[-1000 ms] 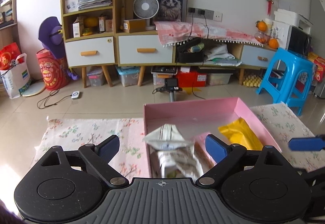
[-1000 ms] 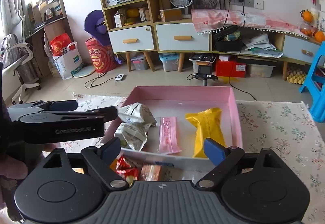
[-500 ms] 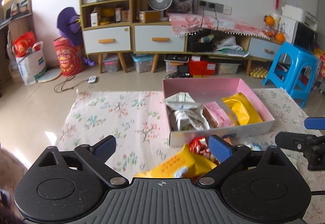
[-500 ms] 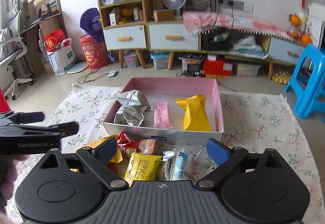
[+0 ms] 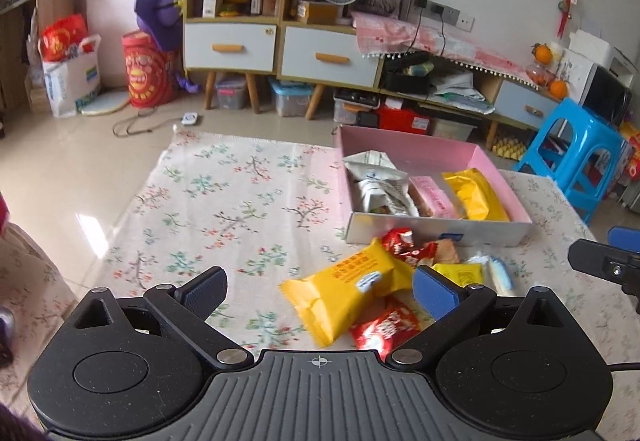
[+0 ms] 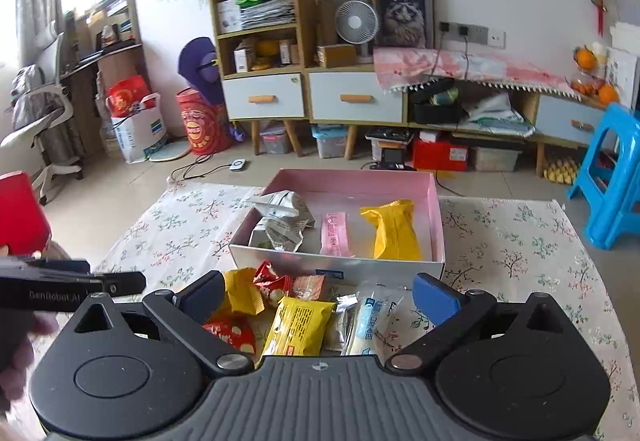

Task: Organize snacks
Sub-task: 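Move both open tools back over the remaining snacks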

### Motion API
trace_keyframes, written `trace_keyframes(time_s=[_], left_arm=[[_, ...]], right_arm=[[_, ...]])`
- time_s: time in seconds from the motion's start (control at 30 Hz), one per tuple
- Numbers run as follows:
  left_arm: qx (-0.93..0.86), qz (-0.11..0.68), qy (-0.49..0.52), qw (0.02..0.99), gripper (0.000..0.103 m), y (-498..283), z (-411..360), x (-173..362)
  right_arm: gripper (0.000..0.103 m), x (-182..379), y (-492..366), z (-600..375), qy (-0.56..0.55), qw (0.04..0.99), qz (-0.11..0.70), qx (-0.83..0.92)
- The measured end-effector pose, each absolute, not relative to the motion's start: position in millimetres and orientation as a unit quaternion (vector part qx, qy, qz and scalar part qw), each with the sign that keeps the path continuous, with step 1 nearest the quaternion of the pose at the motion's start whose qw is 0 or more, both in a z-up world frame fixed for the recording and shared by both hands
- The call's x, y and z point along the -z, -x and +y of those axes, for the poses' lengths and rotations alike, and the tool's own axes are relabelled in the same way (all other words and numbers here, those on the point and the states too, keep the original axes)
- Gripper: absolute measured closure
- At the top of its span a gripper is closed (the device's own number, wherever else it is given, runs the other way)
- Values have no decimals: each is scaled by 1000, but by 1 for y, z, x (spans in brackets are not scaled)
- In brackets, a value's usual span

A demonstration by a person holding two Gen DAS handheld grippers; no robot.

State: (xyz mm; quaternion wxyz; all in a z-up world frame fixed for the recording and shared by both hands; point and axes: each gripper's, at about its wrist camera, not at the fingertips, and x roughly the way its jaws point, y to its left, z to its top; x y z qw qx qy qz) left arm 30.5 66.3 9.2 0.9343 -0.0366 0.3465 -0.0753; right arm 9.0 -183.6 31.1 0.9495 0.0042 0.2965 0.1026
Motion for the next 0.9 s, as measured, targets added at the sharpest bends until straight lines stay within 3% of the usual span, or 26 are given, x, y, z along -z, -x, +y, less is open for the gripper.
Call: trace_keyframes(time_s=[0.17,0.5,0.9], left_arm=[[80,340,17,937,2,-26,69,3],[151,317,-13,936,2,-36,51,22],[206,331,-99,916,2,-78,33,47]], right_arm=[[8,-18,0,-183,60,957,262,-112],[8,20,10,-184,108,941,296,-126],[8,30,5,-220,50,934,345,-76]])
